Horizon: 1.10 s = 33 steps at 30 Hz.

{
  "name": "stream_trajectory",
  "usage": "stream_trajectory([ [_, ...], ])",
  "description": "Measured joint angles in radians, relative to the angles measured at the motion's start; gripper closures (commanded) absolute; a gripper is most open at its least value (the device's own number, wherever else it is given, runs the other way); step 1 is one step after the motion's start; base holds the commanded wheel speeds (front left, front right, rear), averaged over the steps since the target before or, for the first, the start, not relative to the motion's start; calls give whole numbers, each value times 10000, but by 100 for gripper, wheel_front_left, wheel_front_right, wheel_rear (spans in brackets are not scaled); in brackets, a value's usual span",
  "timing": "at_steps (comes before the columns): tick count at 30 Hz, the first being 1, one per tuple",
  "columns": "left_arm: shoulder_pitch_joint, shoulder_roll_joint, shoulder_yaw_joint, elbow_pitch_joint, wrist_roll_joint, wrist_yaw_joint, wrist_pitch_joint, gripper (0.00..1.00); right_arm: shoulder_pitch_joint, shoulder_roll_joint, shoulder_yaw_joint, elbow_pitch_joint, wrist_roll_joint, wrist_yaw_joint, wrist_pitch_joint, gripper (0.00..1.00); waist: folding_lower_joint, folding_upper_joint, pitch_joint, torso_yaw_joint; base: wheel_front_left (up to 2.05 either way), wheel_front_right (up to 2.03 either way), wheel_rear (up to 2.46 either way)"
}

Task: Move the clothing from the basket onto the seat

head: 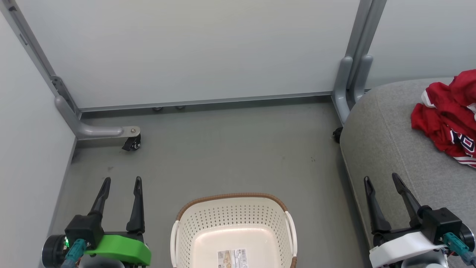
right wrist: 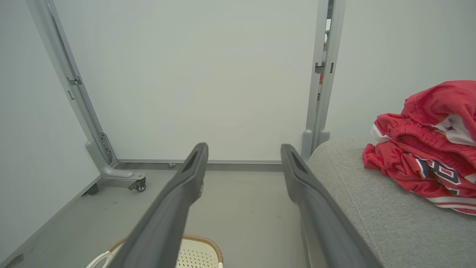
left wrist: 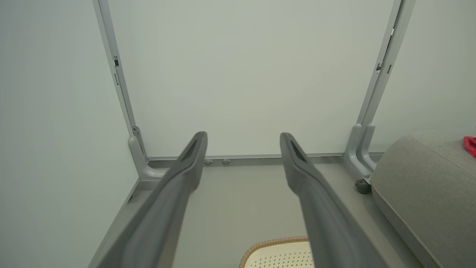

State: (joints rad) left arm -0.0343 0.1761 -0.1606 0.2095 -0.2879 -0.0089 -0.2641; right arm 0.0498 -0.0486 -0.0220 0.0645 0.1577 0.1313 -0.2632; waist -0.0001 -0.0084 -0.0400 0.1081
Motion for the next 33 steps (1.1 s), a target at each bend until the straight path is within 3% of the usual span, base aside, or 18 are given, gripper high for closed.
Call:
stream_trajectory([
  [1, -1, -6, 10, 8, 2, 0, 0, 0, -2, 0, -2, 8, -2, 0, 0, 0, 0, 0, -1, 5, 0, 0, 0],
  [2, -2, -10, 19, 13, 6, 0, 0, 100, -2, 0, -4, 13, 0, 0, 0, 100, 0, 0, -3, 11, 0, 0, 0],
  [8, 151, -123, -42, 522, -121, -2, 58, 100, 131, 104, 44, 512, 88, 0, 38, 100, 0, 0, 1, 3, 0, 0, 0],
  [33, 111, -474, 798, 414, -4111, -236, 1216, 100, -257, 98, -236, 957, 4523, 0, 1183, 100, 0, 1, 77, -216, 0, 0, 0],
])
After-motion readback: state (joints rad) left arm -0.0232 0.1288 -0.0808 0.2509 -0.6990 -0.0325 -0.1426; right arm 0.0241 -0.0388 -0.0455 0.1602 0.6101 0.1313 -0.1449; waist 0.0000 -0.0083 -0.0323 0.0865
